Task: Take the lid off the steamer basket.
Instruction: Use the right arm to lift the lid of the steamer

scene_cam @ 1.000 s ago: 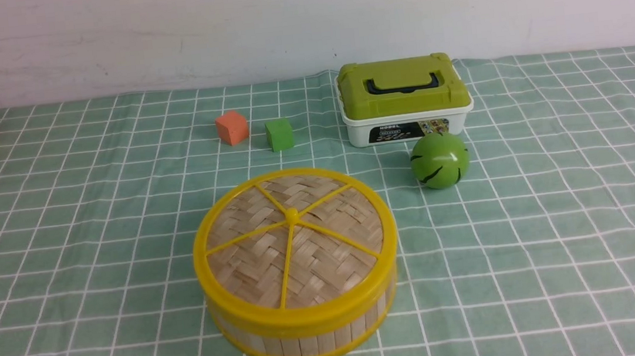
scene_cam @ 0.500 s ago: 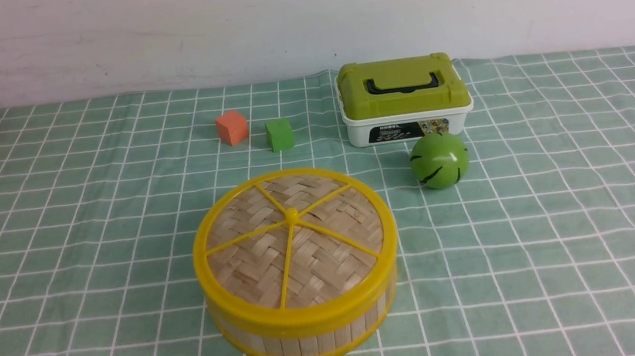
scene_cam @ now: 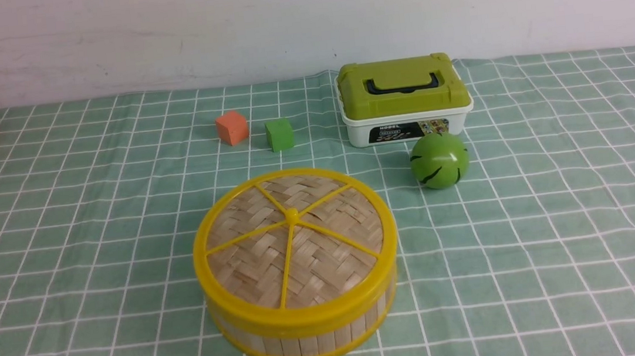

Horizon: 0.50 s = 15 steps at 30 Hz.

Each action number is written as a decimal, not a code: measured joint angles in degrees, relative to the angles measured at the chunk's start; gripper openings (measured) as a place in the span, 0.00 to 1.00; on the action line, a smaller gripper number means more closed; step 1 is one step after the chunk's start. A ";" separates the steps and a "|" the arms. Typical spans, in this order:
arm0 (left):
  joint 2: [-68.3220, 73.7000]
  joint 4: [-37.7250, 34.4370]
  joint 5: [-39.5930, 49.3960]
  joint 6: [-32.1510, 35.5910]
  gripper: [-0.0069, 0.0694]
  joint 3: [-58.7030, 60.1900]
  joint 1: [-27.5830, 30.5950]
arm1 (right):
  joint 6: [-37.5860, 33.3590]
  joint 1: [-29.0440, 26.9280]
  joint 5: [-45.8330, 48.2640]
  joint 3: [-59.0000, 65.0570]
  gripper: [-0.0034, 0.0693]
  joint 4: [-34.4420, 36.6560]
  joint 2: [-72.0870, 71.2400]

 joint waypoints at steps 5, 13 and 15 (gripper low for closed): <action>0.00 0.00 0.00 0.00 0.40 0.00 0.00 | 5.25 0.00 0.00 0.00 0.38 10.54 0.00; 0.00 0.00 0.00 0.00 0.40 0.00 0.00 | 27.16 0.00 0.71 0.38 0.38 38.32 0.00; 0.00 0.00 0.00 0.00 0.40 0.00 0.00 | 27.82 0.00 0.71 0.38 0.38 38.82 0.00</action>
